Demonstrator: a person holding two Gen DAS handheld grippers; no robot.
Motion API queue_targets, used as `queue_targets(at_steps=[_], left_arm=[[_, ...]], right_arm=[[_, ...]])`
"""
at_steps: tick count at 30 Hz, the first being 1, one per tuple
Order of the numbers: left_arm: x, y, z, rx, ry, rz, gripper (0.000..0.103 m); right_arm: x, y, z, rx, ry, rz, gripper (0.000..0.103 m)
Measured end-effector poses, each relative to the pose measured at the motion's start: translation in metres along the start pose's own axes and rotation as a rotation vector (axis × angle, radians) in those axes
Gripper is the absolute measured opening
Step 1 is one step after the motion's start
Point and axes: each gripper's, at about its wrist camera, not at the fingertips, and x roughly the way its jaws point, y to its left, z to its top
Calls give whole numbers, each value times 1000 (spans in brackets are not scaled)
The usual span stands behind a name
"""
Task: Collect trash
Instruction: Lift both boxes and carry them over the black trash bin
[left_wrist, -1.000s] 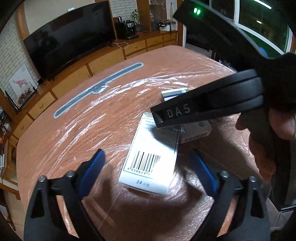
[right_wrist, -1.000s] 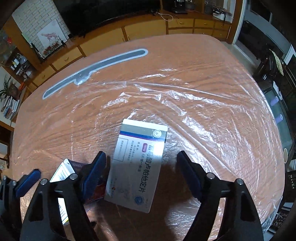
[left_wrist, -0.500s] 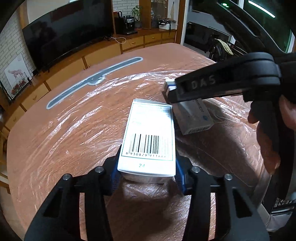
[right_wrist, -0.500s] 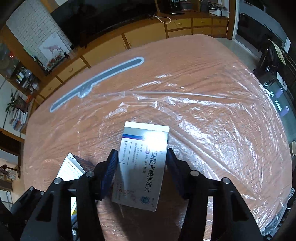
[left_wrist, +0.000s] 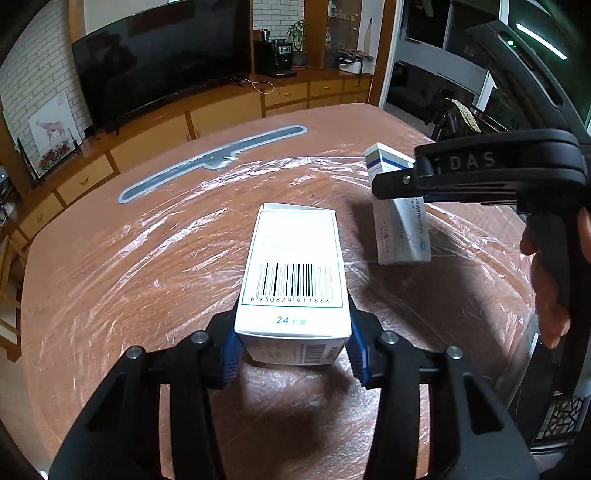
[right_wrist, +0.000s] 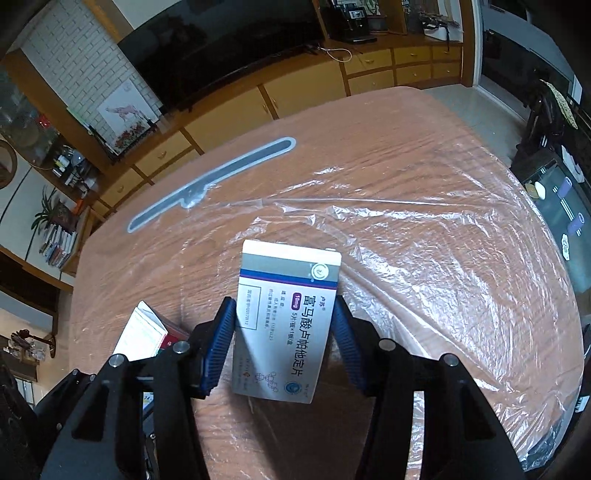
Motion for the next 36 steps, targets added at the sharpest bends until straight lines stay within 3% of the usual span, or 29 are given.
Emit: queue_targets(at_steps=[16, 30, 36], left_arm=[[-21, 3, -16, -63, -19, 21, 48], [-67, -6, -44, -93, -75, 20, 48], [-85, -14, -62, -87, -81, 27, 48]], right_arm=[[-45, 5, -34, -91, -25, 82, 52], [-96, 8, -71, -168, -49, 189, 52], [-112, 3, -94, -186, -19, 234, 52]])
